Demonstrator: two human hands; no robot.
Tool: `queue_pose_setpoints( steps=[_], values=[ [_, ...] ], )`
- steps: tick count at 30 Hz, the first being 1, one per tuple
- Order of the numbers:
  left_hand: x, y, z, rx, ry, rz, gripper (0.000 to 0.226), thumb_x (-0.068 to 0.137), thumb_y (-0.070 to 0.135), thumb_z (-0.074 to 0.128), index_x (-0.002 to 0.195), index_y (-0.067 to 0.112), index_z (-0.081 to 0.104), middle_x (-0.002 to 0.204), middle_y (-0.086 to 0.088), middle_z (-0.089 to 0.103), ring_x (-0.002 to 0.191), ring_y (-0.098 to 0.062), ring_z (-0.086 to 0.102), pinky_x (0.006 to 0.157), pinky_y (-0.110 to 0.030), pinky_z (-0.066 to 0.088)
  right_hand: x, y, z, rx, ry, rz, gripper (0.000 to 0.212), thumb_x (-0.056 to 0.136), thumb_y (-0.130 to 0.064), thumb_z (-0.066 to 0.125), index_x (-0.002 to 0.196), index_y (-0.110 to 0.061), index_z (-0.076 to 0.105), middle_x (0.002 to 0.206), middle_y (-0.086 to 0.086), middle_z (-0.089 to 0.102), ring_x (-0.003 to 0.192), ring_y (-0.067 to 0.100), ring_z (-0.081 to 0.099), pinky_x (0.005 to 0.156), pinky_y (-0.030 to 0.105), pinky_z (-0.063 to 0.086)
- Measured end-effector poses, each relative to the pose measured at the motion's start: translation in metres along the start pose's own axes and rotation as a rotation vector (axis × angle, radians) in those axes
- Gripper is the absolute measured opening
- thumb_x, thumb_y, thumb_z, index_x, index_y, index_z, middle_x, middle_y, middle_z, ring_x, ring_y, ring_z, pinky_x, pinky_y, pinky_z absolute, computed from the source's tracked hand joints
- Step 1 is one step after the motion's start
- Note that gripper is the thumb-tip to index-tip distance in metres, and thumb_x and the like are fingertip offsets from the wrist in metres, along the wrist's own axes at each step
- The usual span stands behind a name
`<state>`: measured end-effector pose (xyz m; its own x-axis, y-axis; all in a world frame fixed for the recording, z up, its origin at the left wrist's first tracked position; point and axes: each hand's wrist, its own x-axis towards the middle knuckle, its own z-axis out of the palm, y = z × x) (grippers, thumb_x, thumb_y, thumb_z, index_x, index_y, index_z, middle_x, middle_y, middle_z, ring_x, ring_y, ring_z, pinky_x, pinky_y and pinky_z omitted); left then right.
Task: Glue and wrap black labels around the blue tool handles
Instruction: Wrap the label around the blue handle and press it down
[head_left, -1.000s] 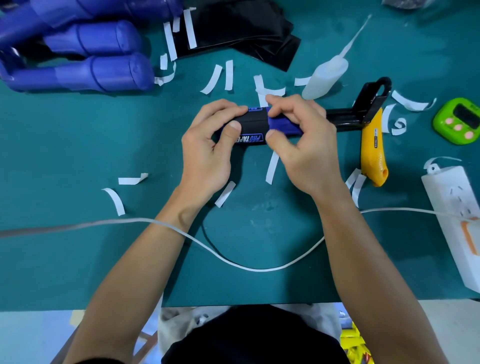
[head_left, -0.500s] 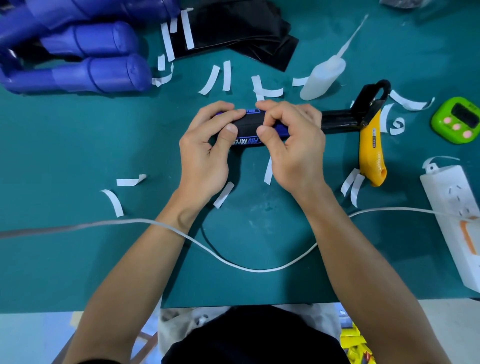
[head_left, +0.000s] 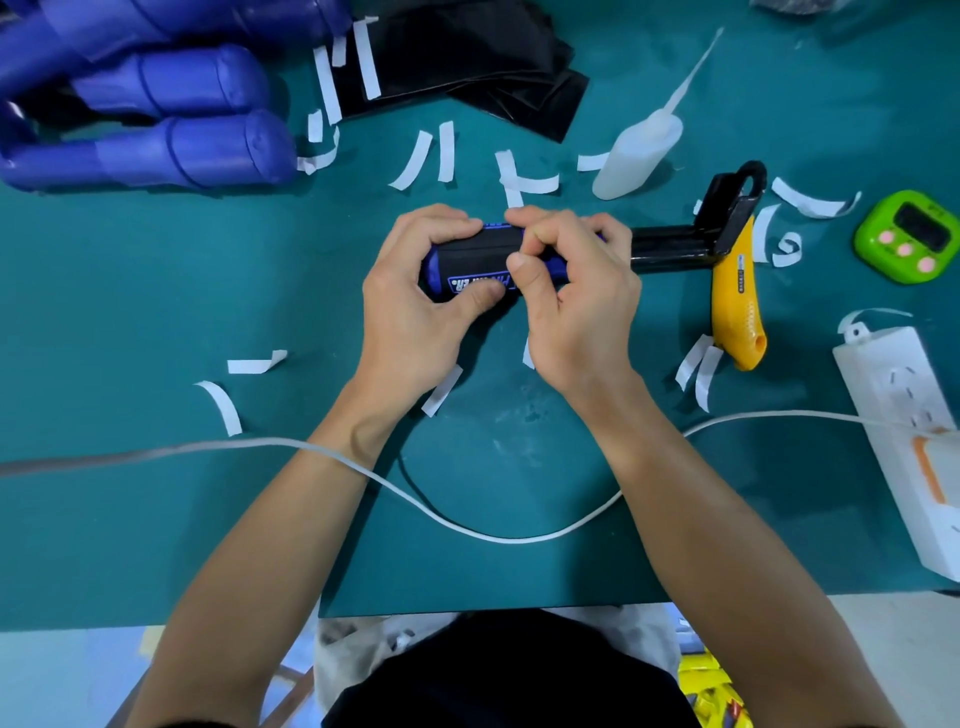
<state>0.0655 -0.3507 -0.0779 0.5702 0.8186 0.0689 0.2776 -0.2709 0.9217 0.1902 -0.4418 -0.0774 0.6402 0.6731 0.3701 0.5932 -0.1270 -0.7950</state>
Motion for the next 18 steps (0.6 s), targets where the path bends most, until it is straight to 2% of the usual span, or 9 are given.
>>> queue_pose_setpoints(
  steps=[3,8,15,18],
  values=[
    [0.0,-0.0013,0.0016,0.004,-0.015,0.012,0.048,0.078,0.008,0.083,0.118,0.025,0.062,0.122,0.01,0.059,0.119,-0.008,0.058,0.1,-0.019,0.044,0.0001,0.0,0.0019,-0.002,0.024,-0.005,0.009,0.087,0.003,0.07,0.083,-0.003,0.064,0.104,-0.003,0.077,0.106,-0.027,0.041,0.083,0.055,0.052],
    [-0.0006,-0.0023,0.0032,-0.025,-0.019,0.011,0.042,0.083,0.009,0.078,0.118,0.026,0.061,0.122,0.011,0.057,0.118,-0.013,0.058,0.1,-0.025,0.046,-0.0002,-0.0005,0.0045,-0.02,0.046,0.023,0.009,0.087,0.001,0.068,0.083,-0.004,0.064,0.103,-0.004,0.078,0.103,-0.026,0.041,0.085,0.053,0.051],
    [-0.0017,0.001,0.0053,-0.079,0.028,0.004,0.031,0.088,0.001,0.069,0.112,0.02,0.064,0.119,0.003,0.06,0.117,-0.012,0.059,0.102,-0.025,0.044,-0.001,-0.0039,0.0048,-0.038,0.033,0.049,0.007,0.088,-0.002,0.067,0.084,-0.005,0.063,0.101,-0.006,0.076,0.1,-0.027,0.04,0.088,0.052,0.05],
    [-0.0032,0.0042,0.0055,-0.11,0.038,-0.02,0.031,0.087,-0.004,0.068,0.109,0.018,0.067,0.117,-0.001,0.062,0.115,-0.015,0.06,0.101,-0.029,0.046,-0.0001,-0.0054,0.0033,-0.049,0.019,0.062,0.008,0.085,-0.002,0.069,0.085,-0.006,0.061,0.1,-0.007,0.076,0.102,-0.028,0.041,0.089,0.046,0.047]
  ],
)
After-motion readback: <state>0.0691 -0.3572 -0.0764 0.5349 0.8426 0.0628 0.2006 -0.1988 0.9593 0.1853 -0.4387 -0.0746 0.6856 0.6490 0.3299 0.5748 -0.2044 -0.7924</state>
